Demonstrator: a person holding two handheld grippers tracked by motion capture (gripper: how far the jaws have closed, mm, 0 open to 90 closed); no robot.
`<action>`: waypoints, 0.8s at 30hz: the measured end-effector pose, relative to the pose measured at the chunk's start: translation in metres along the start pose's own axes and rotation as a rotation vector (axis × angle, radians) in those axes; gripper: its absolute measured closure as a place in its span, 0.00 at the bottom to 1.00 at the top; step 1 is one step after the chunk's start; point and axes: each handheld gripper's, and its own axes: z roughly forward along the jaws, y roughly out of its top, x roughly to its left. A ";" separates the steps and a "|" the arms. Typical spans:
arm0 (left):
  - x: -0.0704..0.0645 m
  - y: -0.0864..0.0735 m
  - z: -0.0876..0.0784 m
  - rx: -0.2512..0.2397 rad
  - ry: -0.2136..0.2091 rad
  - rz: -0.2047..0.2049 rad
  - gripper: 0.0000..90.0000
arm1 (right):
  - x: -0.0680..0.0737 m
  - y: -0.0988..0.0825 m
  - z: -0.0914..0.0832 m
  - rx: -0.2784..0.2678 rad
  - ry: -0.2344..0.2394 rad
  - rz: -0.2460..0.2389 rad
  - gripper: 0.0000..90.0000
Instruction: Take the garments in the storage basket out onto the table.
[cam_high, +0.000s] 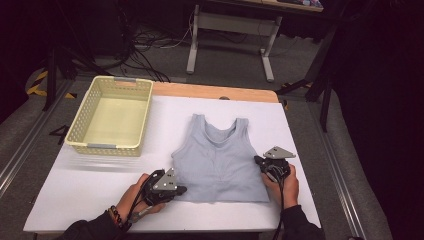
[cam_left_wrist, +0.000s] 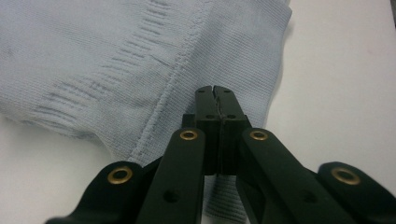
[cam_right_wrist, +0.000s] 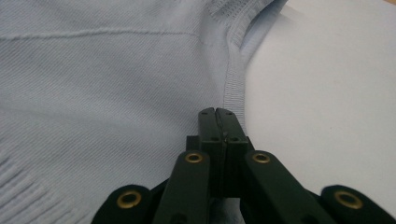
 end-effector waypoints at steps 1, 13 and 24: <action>0.000 0.000 0.000 0.000 0.000 0.000 1.00 | -0.001 0.000 0.000 -0.001 -0.001 -0.001 1.00; -0.006 -0.002 -0.001 -0.004 0.037 0.023 1.00 | -0.023 -0.014 -0.010 0.014 -0.070 0.076 1.00; -0.006 -0.002 -0.001 -0.006 0.041 0.018 1.00 | -0.021 -0.013 -0.008 0.042 -0.106 0.039 1.00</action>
